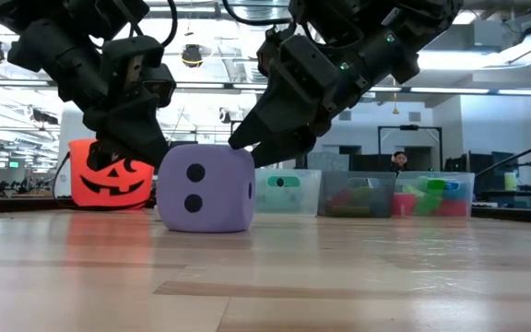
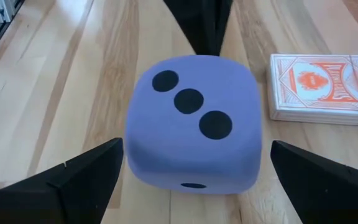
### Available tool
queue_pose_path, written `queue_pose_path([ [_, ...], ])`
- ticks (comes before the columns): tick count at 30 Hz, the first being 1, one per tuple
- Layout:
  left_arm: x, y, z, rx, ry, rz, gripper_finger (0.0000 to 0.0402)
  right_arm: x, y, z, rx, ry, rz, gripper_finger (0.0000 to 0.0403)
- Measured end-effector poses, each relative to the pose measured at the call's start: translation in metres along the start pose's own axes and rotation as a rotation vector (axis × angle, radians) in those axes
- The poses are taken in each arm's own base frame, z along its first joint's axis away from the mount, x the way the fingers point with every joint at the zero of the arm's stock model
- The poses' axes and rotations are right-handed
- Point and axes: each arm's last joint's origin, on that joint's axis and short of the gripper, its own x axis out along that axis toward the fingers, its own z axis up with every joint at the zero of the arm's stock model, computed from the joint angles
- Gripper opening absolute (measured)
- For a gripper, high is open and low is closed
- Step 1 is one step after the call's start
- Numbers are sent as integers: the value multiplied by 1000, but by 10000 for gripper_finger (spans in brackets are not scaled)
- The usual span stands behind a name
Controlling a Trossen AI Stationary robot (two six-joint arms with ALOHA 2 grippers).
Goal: Pick & Place Toys
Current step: Put the violet dice into the left transparent bin
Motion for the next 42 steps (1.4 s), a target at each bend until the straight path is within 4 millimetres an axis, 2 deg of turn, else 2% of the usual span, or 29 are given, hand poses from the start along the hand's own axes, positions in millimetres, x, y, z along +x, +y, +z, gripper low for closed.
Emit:
queue_pose_path([
  [6, 0, -2, 3, -7, -58, 7, 0, 0, 1, 0, -1, -1, 0, 400],
  [22, 0, -2, 4, -9, -66, 3, 0, -1, 13, -2, -18, -23, -52, 400],
  [35, 0, -2, 4, -8, -65, 3, 0, -3, 27, -11, 182, -18, -162, 400],
  [42, 0, -2, 4, -9, -65, 2, 0, -3, 32, -10, 207, -14, -156, 400],
])
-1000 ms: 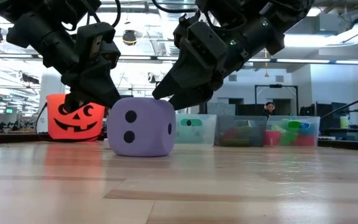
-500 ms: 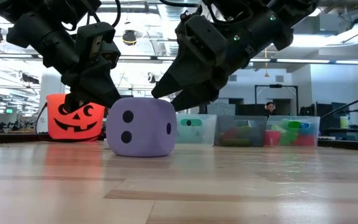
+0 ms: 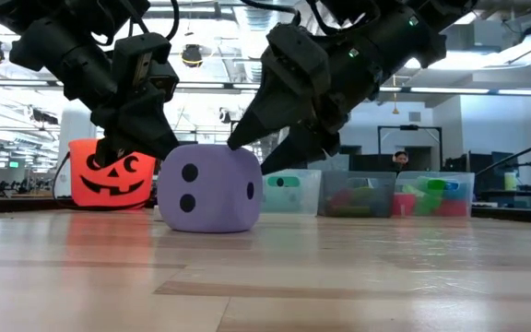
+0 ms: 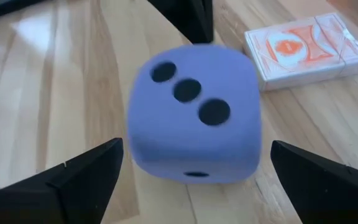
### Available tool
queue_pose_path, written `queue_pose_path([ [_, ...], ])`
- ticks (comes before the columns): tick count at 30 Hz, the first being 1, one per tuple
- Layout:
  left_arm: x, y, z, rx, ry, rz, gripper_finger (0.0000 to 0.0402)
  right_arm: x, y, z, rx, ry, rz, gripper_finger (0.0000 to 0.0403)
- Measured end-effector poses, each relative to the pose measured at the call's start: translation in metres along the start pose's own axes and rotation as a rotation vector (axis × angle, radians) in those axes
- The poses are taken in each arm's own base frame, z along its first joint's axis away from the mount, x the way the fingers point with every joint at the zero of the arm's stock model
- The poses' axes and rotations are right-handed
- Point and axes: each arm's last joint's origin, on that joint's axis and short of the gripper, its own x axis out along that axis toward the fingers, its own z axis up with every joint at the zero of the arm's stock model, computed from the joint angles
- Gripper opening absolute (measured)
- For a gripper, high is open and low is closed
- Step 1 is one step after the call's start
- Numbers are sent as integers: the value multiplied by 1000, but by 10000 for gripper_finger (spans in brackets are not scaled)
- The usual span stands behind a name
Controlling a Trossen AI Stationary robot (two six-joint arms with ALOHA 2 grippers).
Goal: Pick & Place Toys
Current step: Put the violet dice into the left transparent bin
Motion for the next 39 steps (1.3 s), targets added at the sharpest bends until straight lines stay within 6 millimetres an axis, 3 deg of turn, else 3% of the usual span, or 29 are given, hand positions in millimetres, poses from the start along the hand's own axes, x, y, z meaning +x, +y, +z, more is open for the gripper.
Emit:
queue_pose_path([
  [9, 0, 0, 1, 0, -17, 13, 0, -4, 10, 18, 1, -34, -42, 400],
  [26, 0, 0, 1, 0, -19, 15, 0, -6, 13, 10, 72, 25, -60, 400],
  [32, 0, 0, 1, 0, -22, 18, 0, -8, 21, 17, 72, -1, -56, 400],
  [39, 0, 1, 1, 0, -23, 19, 0, 20, 35, 21, 66, 84, -118, 400],
])
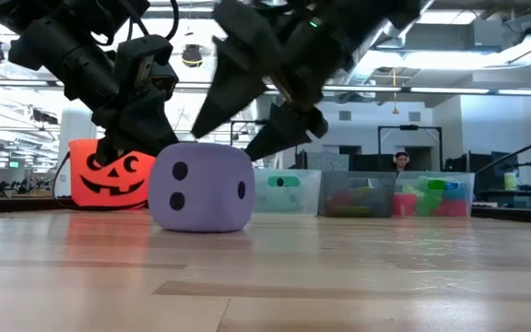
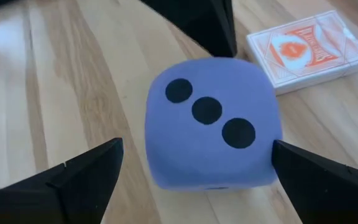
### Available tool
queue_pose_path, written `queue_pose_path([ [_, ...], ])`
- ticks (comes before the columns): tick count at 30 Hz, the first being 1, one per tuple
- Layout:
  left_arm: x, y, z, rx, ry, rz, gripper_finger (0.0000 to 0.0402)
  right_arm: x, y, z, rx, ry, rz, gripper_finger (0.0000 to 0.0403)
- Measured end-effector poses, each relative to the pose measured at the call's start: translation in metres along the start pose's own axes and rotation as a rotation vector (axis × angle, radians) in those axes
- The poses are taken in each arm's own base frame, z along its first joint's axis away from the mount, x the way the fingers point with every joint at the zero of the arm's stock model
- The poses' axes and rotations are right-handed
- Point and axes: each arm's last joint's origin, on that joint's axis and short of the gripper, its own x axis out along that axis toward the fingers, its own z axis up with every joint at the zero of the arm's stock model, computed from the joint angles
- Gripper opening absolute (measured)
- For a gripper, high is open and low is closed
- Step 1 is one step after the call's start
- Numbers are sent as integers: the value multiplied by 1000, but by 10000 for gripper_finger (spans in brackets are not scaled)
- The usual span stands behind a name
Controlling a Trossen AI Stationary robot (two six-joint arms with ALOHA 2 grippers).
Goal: Pick & Place Toys
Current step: Put the violet dice into the left transparent bin
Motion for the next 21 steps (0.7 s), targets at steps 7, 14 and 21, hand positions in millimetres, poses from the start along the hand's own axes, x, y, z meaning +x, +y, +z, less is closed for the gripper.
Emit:
queue_pose_path([
  [7, 0, 1, 0, 2, 4, 6, 0, 10, 15, 16, -42, 103, -75, 400],
  [14, 0, 0, 0, 1, 4, 3, 0, 17, 14, 19, 49, 140, -110, 400],
  [21, 0, 0, 0, -1, 0, -2, 0, 17, 10, 16, 92, 165, -143, 386],
])
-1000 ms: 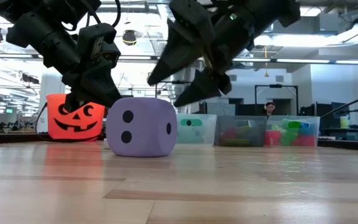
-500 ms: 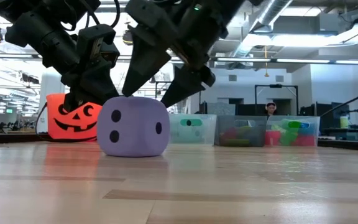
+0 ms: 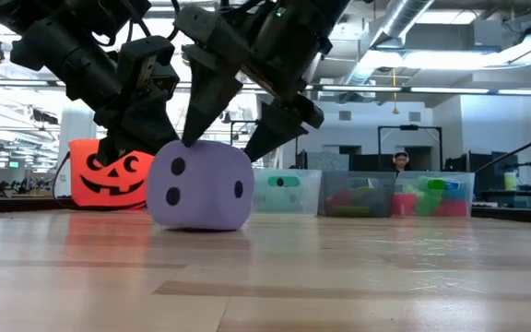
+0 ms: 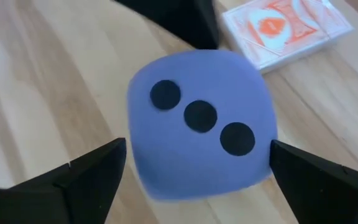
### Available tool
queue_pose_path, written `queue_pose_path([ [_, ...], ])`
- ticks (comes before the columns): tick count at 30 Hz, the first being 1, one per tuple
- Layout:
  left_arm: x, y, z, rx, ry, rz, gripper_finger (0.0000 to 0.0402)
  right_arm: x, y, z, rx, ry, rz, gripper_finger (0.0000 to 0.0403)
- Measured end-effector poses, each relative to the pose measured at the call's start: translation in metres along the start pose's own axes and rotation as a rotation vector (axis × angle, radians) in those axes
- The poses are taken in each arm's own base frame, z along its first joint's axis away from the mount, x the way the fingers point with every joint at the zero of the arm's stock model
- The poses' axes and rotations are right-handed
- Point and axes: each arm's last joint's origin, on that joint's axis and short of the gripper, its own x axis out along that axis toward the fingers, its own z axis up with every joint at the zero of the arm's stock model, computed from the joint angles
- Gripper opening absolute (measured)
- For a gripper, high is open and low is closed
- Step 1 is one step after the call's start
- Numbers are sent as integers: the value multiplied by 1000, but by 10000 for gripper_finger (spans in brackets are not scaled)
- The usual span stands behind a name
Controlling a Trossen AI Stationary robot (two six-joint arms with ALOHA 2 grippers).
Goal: Pick & Place Toys
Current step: Put the violet dice into the left transparent bin
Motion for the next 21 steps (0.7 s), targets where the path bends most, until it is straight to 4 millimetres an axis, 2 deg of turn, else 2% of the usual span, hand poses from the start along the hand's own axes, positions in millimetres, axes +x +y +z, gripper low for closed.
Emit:
queue_pose_path([
  [8, 0, 0, -1, 1, 13, -6, 0, 0, -4, -3, 23, 27, -35, 348],
  [16, 0, 0, 0, 1, 9, -2, 0, -2, -4, -2, 12, 40, -39, 355],
  [21, 0, 0, 0, 2, 9, -1, 0, -10, 3, 9, -57, 31, -28, 356],
])
